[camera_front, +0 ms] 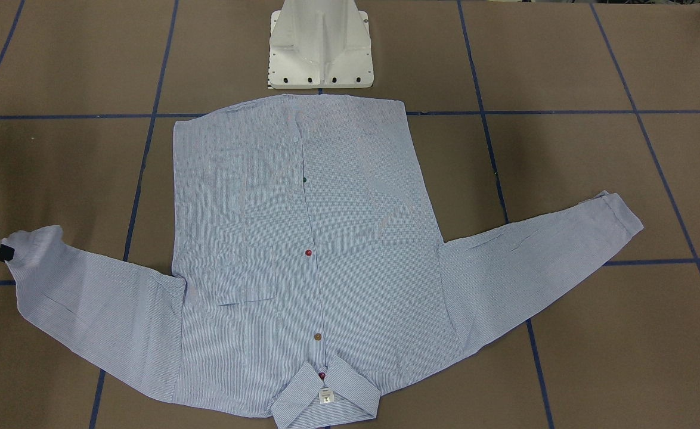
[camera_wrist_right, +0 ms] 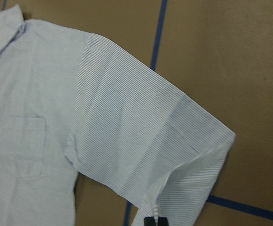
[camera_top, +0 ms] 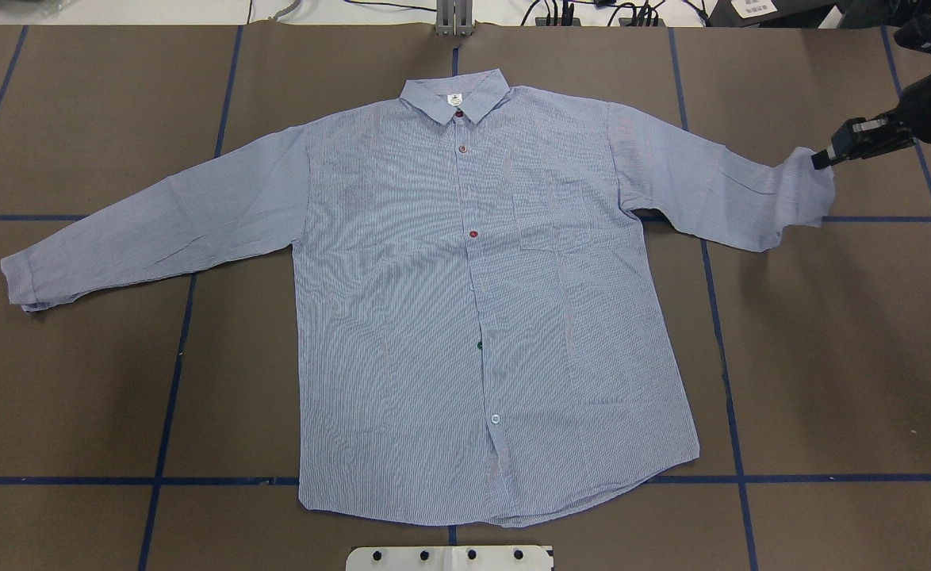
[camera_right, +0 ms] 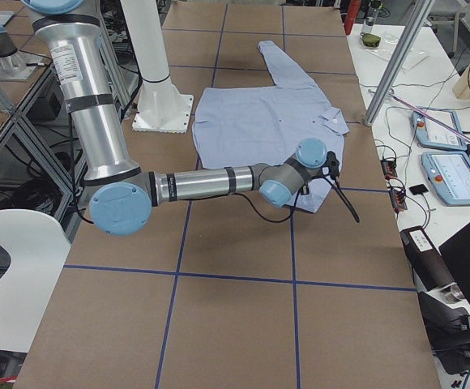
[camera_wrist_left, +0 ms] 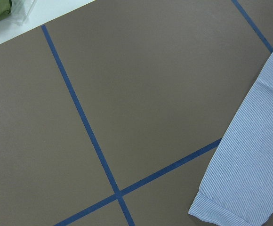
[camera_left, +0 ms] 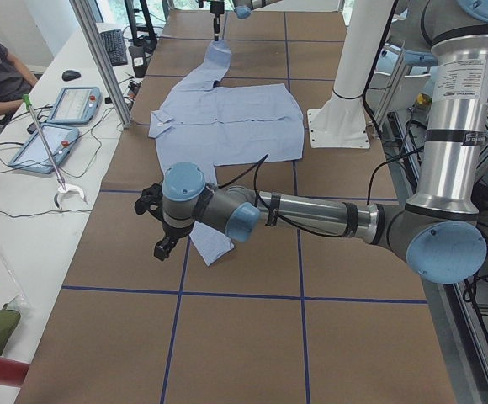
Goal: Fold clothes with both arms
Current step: 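Lift the sleeve with the right gripper and carry it across toward the collar, then lay the sleeve on the shirt back, open the right gripper and withdraw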
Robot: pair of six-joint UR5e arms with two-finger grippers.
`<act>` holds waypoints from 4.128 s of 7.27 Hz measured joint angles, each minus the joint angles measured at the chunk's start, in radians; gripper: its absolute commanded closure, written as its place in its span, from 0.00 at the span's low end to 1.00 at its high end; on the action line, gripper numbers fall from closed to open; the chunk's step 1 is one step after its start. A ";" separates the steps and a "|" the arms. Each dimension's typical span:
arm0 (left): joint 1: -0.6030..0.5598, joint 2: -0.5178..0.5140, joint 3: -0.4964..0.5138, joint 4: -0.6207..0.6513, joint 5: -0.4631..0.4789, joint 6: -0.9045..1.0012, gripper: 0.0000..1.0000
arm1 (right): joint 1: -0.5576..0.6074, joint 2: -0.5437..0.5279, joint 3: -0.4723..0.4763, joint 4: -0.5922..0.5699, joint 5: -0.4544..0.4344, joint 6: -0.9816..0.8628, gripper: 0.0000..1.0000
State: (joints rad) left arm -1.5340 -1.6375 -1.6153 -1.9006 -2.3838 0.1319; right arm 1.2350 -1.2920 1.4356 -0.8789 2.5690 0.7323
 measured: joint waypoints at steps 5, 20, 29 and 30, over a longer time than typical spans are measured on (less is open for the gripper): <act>0.000 -0.001 0.003 -0.001 0.000 0.001 0.00 | -0.185 0.301 0.025 -0.014 -0.138 0.425 1.00; 0.000 -0.002 0.007 -0.001 -0.001 0.000 0.00 | -0.585 0.872 -0.486 -0.111 -0.716 0.428 0.00; 0.143 0.041 0.027 -0.266 -0.003 -0.562 0.00 | -0.483 0.632 -0.073 -0.460 -0.563 0.398 0.00; 0.185 0.058 0.025 -0.342 0.031 -0.715 0.01 | -0.453 0.541 0.031 -0.518 -0.546 0.343 0.00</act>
State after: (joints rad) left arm -1.3490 -1.5790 -1.5906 -2.2421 -2.3532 -0.5828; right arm 0.7823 -0.7515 1.4664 -1.3973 2.0230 1.0755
